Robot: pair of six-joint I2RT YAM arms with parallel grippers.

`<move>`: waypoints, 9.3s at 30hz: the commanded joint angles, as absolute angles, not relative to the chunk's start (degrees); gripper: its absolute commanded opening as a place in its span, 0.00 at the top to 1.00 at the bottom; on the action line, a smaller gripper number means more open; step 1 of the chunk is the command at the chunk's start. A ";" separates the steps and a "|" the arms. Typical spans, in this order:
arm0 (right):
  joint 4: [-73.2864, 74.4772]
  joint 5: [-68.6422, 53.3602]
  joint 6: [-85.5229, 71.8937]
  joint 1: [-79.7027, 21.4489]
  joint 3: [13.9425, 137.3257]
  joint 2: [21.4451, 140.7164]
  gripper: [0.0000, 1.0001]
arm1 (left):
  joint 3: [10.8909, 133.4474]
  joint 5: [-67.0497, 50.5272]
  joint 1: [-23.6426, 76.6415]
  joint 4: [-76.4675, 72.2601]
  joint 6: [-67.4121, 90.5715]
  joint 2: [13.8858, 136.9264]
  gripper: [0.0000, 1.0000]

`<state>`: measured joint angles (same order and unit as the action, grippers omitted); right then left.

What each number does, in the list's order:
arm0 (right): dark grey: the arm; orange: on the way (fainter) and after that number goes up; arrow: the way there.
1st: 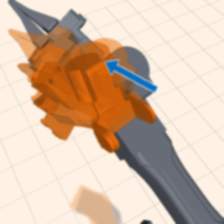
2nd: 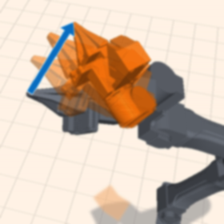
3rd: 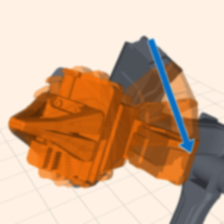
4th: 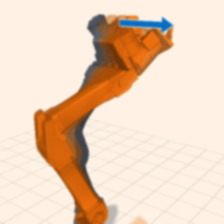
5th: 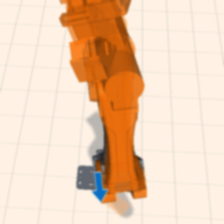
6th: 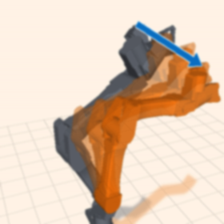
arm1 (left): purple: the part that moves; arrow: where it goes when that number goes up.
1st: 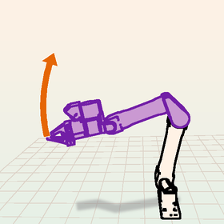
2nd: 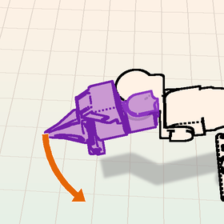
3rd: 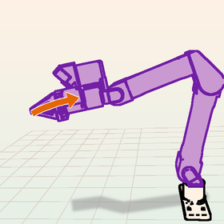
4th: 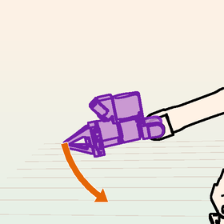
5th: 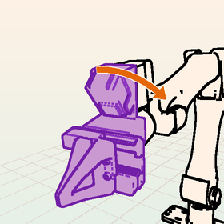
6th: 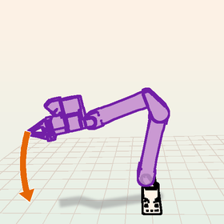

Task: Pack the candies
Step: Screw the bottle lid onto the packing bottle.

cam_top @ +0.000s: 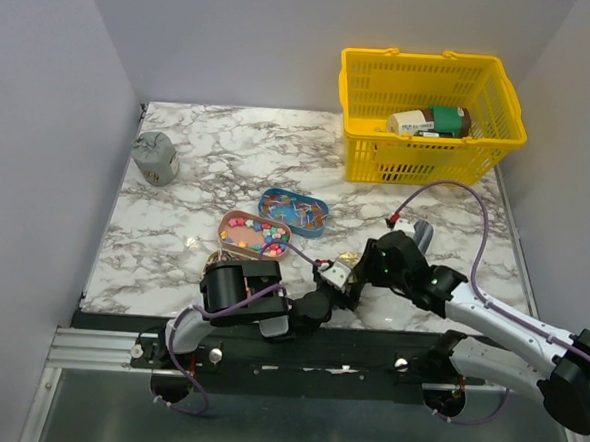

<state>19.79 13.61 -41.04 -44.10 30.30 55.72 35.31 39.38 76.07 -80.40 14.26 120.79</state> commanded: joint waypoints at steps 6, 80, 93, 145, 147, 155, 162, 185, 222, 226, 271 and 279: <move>19.60 14.33 -37.18 -40.61 35.77 61.61 0.47 | 32.96 35.69 75.94 -80.07 16.79 124.72 0.10; 14.94 17.94 -36.31 -39.11 32.07 50.18 0.61 | 34.72 36.47 75.15 -69.08 18.37 127.00 0.38; 8.79 10.99 -33.75 -37.79 31.82 61.87 0.60 | 35.60 36.47 75.06 -68.20 18.63 127.97 0.38; 13.12 13.90 -37.10 -36.39 34.36 61.17 0.51 | 36.39 33.84 75.06 -62.49 19.25 131.31 0.37; 11.17 13.19 -36.04 -36.30 34.02 62.75 0.72 | 36.56 33.66 75.23 -61.96 19.07 131.57 0.37; 9.05 9.85 -35.51 -36.12 31.56 64.34 0.83 | 37.09 34.28 75.50 -61.00 19.51 132.54 0.37; 10.98 3.79 -37.96 -36.12 26.11 62.32 0.94 | 38.50 34.98 75.41 -58.19 21.44 132.80 0.37; 30.24 14.58 -42.98 -36.12 25.48 31.02 0.48 | 36.04 35.42 76.55 -58.80 19.43 132.01 0.37; 15.99 0.26 -36.56 -32.61 20.84 54.41 0.94 | 37.18 37.88 77.61 -53.88 23.82 132.89 0.37; 17.40 -4.39 -39.28 -32.61 19.25 50.72 0.98 | 38.40 38.76 77.17 -51.25 25.13 132.89 0.37; 12.66 5.89 -36.30 -32.08 31.21 60.21 0.81 | 37.26 37.18 76.46 -52.74 21.80 132.54 0.36; 11.78 0.53 -38.05 -32.08 23.91 56.61 0.99 | 39.98 38.67 76.46 -48.52 22.94 132.80 0.37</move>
